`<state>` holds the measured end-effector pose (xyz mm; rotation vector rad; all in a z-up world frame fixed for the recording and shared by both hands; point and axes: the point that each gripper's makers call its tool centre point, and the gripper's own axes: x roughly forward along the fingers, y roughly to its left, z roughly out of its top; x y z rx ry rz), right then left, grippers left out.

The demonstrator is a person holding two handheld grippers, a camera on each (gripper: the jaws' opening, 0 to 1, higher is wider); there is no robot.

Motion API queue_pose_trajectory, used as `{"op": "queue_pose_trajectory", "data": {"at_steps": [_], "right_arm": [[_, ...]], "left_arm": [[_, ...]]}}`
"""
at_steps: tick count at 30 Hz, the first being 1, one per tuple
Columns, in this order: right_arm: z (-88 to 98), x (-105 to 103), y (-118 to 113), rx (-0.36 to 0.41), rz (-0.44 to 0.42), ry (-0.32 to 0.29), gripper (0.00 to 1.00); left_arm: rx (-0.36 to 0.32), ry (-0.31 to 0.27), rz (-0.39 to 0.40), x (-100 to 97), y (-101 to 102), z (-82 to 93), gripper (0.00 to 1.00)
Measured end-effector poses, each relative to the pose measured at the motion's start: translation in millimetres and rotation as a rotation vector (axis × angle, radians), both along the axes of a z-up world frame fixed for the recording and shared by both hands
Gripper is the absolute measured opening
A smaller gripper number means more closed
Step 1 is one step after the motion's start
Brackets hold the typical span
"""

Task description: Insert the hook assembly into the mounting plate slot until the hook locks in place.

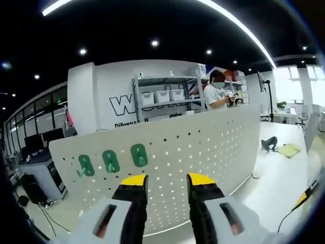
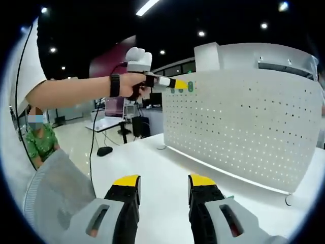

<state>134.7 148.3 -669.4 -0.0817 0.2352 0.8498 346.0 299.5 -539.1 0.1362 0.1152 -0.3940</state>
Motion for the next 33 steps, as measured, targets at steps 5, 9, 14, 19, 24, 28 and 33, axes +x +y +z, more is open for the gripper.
{"op": "queue_pose_trajectory", "data": {"at_steps": [5, 9, 14, 19, 24, 28, 33], "right_arm": [[2.3, -1, 7, -0.003, -0.001, -0.001, 0.37], [1.3, 0, 14, -0.008, 0.002, 0.005, 0.37], [0.9, 2, 17, -0.018, -0.008, 0.009, 0.36], [0.5, 7, 18, -0.034, -0.020, 0.013, 0.36], [-3.3, 12, 21, -0.055, -0.041, 0.028, 0.35], [-6.4, 15, 24, -0.071, -0.050, 0.036, 0.34], [-12.5, 21, 23, -0.090, -0.080, 0.047, 0.34]], "left_arm": [[-0.015, 0.010, -0.028, -20.3, 0, -4.9, 0.33], [-0.012, 0.020, -0.049, -36.2, 2, -10.8, 0.34], [-0.023, 0.022, -0.063, -51.0, 8, -14.7, 0.35], [-0.038, 0.025, -0.097, -66.5, 9, -17.3, 0.36], [-0.051, 0.035, -0.127, -79.8, 13, -22.5, 0.37], [-0.067, 0.035, -0.149, -89.1, 19, -28.9, 0.37], [-0.080, 0.050, -0.184, -103.6, 18, -43.3, 0.38]]}}
